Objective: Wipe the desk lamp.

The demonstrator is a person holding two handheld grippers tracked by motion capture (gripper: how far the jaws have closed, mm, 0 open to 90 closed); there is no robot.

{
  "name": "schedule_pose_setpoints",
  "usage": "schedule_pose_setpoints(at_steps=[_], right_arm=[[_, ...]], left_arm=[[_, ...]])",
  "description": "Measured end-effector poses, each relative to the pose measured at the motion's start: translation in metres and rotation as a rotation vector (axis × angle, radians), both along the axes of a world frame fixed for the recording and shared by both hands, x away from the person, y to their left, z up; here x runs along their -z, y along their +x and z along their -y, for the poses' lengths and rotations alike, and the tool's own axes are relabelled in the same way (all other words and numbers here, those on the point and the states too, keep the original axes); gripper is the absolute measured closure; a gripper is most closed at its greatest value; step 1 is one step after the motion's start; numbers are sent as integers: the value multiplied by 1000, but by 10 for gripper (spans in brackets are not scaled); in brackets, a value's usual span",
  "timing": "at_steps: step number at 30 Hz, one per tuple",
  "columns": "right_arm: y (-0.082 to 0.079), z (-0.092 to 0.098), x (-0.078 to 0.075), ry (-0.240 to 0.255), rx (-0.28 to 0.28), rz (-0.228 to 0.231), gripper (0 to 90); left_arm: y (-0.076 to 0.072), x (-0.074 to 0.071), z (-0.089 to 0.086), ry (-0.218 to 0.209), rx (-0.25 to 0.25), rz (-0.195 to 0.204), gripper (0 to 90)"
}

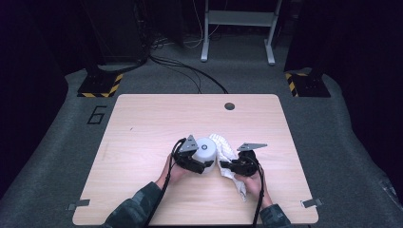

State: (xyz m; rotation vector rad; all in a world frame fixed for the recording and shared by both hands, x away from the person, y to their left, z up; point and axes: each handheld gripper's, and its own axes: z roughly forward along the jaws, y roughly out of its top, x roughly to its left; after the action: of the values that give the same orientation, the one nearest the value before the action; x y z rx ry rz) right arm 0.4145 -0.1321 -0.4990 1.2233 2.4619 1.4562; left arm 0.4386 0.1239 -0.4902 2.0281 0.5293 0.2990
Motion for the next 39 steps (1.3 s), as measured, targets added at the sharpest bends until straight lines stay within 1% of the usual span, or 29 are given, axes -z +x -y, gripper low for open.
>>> schedule_pose_setpoints(at_steps=[1, 2, 4, 5, 6, 8, 9, 10, 12, 13, 14, 15, 16, 17, 18, 19, 21, 24, 25, 27, 28, 29, 30, 31, 33, 34, 35, 37, 39], right_arm=[[-2, 1, -1, -1, 6, -7, 847], [-3, 3, -2, -1, 7, -1, 847], [-5, 6, -3, -6, 18, 16, 847], [-6, 8, -3, -8, 18, 19, 847], [-7, 9, -4, -5, 25, 20, 847], [-8, 11, -5, -1, 32, 21, 847], [-9, 12, -6, 2, 33, 26, 847], [-9, 12, -6, 1, 38, 27, 846], [-10, 13, -8, -1, 34, 31, 846], [-10, 13, -8, 1, 36, 34, 846], [-10, 13, -8, 0, 33, 38, 846], [-10, 13, -9, -6, 37, 40, 846], [-11, 13, -10, 1, 39, 33, 846], [-11, 13, -11, 2, 42, 32, 846], [-11, 14, -11, -4, 41, 40, 846], [-11, 14, -12, -1, 41, 43, 846], [-11, 15, -14, -2, 41, 48, 846], [-12, 16, -19, -2, 44, 57, 846], [-12, 16, -20, 2, 45, 60, 846], [-13, 17, -23, 0, 45, 68, 846], [-13, 17, -25, 5, 47, 64, 846], [-13, 17, -26, 3, 43, 78, 846], [-14, 17, -28, 3, 44, 77, 845], [-15, 17, -29, 8, 47, 76, 845], [-15, 18, -32, 3, 42, 89, 845], [-15, 18, -34, 6, 42, 92, 845], [-16, 18, -36, 12, 42, 98, 845], [-16, 19, -42, 6, 39, 113, 845], [-16, 18, -48, 10, 43, 126, 845]], left_arm=[[0, 0, -1, 6, 5, -4, 83], [0, 0, -1, 6, 0, 0, 82], [-1, -1, -2, 5, -5, -9, 82], [-1, -1, -2, 5, -13, -8, 81], [0, -1, -3, 7, -19, 4, 81], [-1, -2, -3, -3, -22, -6, 75], [-1, -2, -4, -21, -31, 1, 61], [-1, -3, -5, -29, -26, -7, 45], [-1, -5, -6, -42, -42, 4, 30], [-1, -7, -7, -37, -26, 0, 18], [-1, -9, -8, -26, -27, 9, 9], [-2, -9, -7, -42, -33, 4, 0], [-2, -10, -8, -43, -23, 5, 0], [-3, -11, -8, -49, -29, 12, 0], [-3, -13, -10, -44, -25, 6, 0], [-4, -14, -10, -54, -21, 7, 0], [-4, -17, -12, -47, -18, 7, 0], [-6, -22, -14, -52, -13, 15, 0], [-6, -24, -14, -60, -11, 19, 0], [-7, -27, -16, -51, -7, 21, 0], [-8, -28, -16, -65, -6, 24, 0], [-8, -30, -16, -52, -8, 34, 0], [-9, -31, -17, -51, 1, 27, 0], [-10, -31, -17, -58, -1, 32, 0], [-11, -34, -18, -50, 6, 38, 0], [-12, -34, -18, -58, 4, 37, 0], [-12, -36, -18, -45, 10, 41, 0], [-13, -39, -18, -64, 7, 46, 0], [-14, -43, -18, -65, 10, 49, 0]])
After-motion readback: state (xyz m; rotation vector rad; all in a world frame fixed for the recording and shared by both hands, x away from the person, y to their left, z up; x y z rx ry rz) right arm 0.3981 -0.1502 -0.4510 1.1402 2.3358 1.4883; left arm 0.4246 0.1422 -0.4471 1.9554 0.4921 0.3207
